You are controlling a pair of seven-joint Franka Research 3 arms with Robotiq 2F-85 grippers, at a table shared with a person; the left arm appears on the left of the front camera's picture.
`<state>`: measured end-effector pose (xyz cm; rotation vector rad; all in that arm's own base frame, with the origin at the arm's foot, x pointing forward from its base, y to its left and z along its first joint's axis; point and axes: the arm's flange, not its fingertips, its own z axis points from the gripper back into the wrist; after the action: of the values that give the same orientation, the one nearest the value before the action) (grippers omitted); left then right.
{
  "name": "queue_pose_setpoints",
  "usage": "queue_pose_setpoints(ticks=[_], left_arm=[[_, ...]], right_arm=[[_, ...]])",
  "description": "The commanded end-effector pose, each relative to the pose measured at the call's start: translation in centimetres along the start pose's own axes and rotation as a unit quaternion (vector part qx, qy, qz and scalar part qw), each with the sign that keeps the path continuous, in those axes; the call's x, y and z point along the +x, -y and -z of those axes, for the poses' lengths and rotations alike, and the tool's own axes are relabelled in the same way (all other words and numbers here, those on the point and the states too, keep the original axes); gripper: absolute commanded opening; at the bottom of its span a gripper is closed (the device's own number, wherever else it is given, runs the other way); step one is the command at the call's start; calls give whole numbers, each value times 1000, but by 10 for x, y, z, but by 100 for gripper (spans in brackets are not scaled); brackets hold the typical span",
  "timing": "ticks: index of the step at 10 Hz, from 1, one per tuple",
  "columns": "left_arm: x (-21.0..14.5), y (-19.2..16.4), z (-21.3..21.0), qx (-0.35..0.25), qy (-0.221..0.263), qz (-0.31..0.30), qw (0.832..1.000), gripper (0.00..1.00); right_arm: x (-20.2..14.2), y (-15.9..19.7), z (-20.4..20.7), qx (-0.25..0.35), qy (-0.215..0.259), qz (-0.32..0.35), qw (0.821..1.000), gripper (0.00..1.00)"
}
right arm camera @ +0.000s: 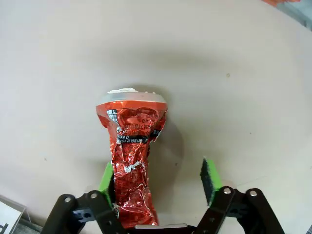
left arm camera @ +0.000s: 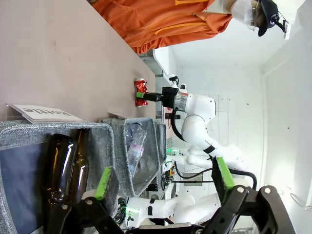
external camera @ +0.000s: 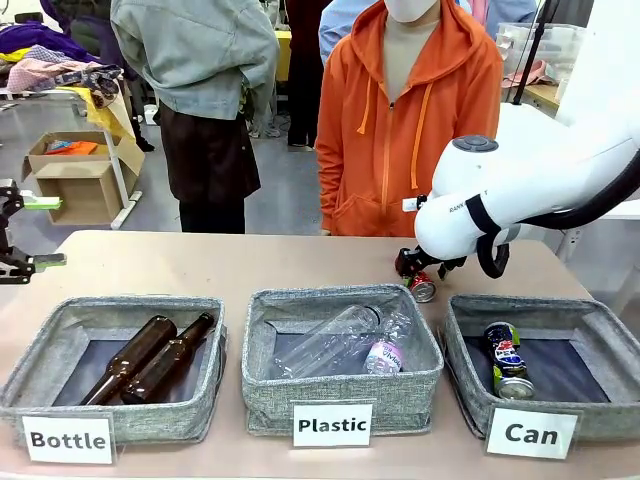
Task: Sort the can waste into the basket.
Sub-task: Pick up the can waste from the table and place it in the right Fabric basket.
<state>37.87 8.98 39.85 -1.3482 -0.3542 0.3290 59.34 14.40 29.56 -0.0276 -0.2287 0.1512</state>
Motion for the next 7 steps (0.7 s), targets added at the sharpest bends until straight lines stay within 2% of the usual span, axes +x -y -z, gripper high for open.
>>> queue_pose_setpoints(ticks=[1,2,3,5,7], left_arm=[[0,1,-2,-8,-1,6,1000,100],[0,1,-2,-8,-1,6,1000,100],[0,1,-2,-8,-1,6,1000,100],[0,1,-2,-8,-1,6,1000,100],[0,1,-2,-8,-1,6,1000,100]], right_arm=[[6,-4,1,-19,-1,12,1000,0],[6,-4,1,-20,-1,12,1000,35],[5,-5,2,-14,2,15,1000,0],[5,-4,3,-14,2,17,1000,0],[4,-1,-9,12,5,15,1000,0]])
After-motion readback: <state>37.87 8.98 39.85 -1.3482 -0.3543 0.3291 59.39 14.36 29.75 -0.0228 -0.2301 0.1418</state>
